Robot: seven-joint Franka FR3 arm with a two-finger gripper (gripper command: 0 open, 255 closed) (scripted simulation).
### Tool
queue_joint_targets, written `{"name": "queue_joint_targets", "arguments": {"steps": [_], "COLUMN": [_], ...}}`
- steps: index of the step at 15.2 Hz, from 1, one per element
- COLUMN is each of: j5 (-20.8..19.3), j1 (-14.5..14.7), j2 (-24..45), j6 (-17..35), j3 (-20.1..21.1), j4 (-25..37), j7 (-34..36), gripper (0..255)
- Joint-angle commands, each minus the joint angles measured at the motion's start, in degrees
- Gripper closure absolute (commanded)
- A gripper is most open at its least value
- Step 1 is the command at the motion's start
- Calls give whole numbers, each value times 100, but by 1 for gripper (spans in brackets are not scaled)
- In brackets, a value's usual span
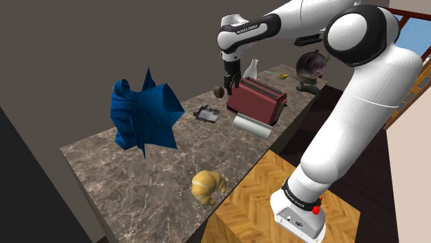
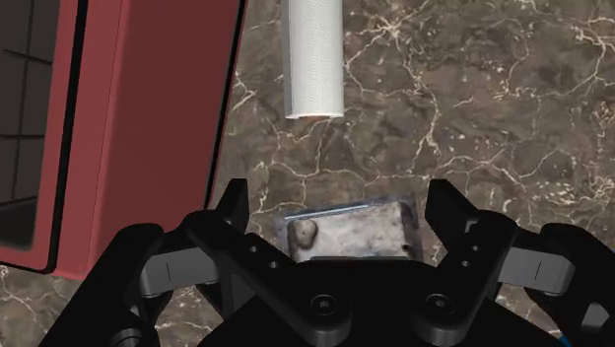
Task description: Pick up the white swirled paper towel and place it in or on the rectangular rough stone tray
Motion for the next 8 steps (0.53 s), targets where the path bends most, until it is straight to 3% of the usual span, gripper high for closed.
{"name": "queue_joint_targets", "arguments": {"steps": [1,8], "j5": [-159,-800], "j1": [-22,-133], "j2": [7,142], "j6": [153,705], "j3": [-23,-149], "j4": [-313,-1282], "j7": [-118,-445], "gripper": [0,0]}}
